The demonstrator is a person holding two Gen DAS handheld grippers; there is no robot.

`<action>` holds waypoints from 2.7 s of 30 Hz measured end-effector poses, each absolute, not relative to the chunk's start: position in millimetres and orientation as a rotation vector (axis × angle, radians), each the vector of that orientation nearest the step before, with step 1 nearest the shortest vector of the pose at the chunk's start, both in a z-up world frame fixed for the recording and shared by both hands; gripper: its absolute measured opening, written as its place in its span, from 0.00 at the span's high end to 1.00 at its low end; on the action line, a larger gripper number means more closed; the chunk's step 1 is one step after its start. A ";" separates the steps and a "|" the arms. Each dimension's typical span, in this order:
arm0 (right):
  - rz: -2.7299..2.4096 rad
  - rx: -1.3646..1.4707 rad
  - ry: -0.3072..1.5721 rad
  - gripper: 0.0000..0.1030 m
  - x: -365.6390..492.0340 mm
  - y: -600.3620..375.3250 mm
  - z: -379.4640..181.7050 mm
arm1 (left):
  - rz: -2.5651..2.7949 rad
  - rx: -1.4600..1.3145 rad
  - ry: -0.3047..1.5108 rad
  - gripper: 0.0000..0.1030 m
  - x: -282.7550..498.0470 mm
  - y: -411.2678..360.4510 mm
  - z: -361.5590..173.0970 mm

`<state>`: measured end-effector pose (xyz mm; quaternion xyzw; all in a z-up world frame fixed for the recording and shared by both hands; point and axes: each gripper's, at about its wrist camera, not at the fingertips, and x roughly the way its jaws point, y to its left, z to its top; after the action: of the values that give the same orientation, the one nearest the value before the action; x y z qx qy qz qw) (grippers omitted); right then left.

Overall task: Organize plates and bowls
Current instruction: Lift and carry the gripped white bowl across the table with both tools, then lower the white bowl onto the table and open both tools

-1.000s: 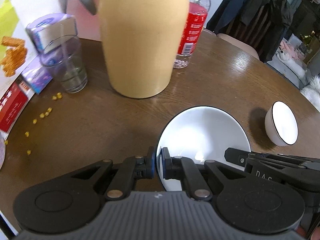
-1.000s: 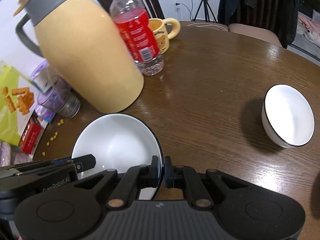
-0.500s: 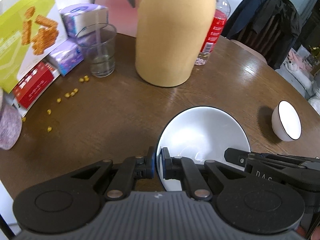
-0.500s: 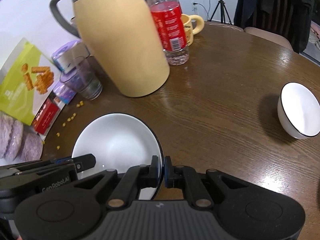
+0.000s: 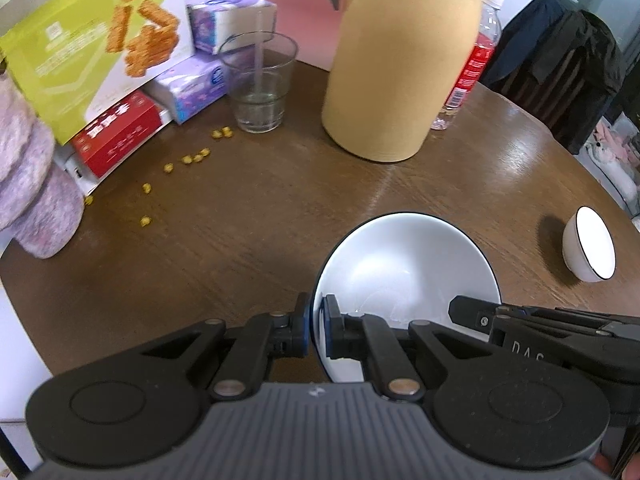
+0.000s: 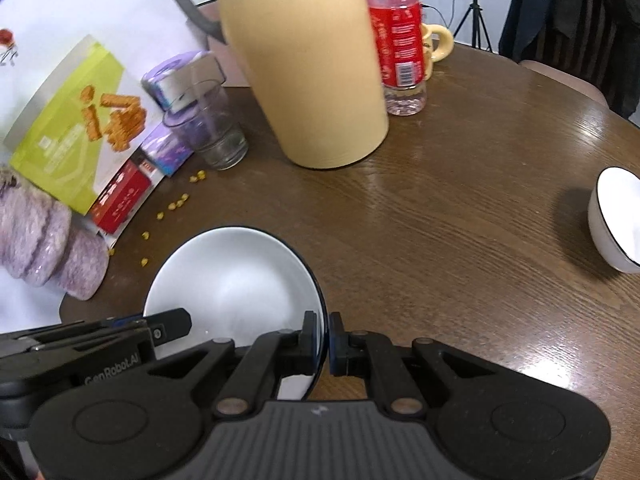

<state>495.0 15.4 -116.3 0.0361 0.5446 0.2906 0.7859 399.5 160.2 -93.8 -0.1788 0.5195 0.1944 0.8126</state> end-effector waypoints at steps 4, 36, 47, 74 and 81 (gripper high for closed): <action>0.645 0.065 1.176 0.95 487.8 24.6 -118.0 | 0.434 -0.394 1.112 0.93 388.5 166.8 -96.5; 0.783 -0.003 1.204 0.95 447.9 76.2 -141.6 | 0.526 -0.488 1.124 0.93 328.0 211.2 -121.2; 0.781 -0.012 1.224 0.95 447.0 89.7 -156.5 | 0.541 -0.496 1.146 0.93 325.9 220.7 -138.9; 0.812 -0.029 1.226 0.90 446.3 104.8 -169.3 | 0.548 -0.490 1.181 0.92 332.5 231.1 -156.0; 0.796 -0.042 1.212 0.64 447.1 105.2 -164.3 | 0.571 -0.454 1.149 0.51 331.1 229.0 -145.8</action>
<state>447.1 105.2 -164.3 -0.0193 0.5540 0.3641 0.7484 331.1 229.0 -145.8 -0.2097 0.5313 0.2642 0.7771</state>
